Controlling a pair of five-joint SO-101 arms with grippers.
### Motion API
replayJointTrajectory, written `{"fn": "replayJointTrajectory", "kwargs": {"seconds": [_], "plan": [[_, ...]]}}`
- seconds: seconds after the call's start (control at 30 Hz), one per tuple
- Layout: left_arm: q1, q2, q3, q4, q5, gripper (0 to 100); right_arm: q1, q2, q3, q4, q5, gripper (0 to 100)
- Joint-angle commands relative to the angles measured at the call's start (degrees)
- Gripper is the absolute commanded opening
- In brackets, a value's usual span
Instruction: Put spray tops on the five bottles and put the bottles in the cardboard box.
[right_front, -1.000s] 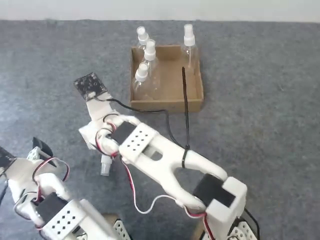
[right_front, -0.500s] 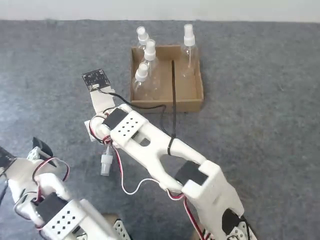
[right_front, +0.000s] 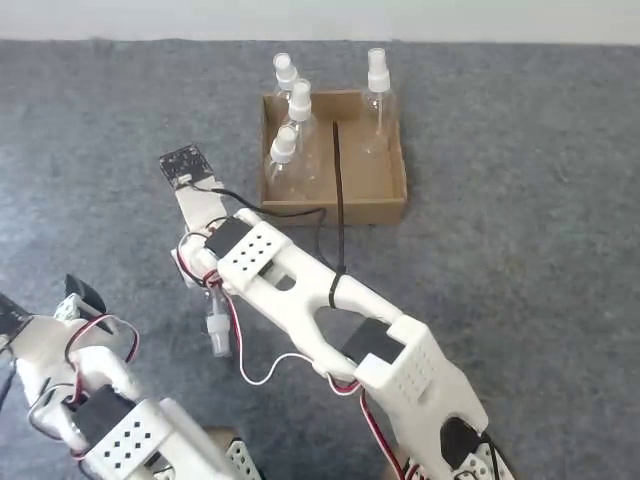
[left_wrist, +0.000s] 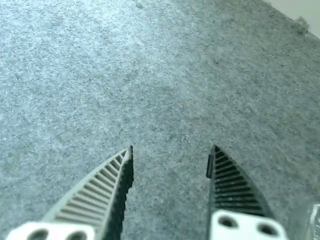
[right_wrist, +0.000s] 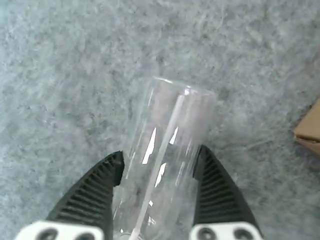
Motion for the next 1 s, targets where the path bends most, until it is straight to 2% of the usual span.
{"fn": "replayJointTrajectory", "kwargs": {"seconds": [0.0, 0.6, 0.97], "plan": [[-0.4, -0.9, -2.7, -1.9, 0.7, 23, 0.6, -7.9, -3.5, 3.5, 1.8, 1.3], [0.0, -0.9, -2.7, -1.9, 0.7, 23, 1.9, -29.4, -3.2, 20.6, 1.7, 1.2], [0.1, -0.9, -2.7, -1.9, 0.7, 23, 10.7, -39.2, -3.2, 30.4, -15.6, 0.6]]}}
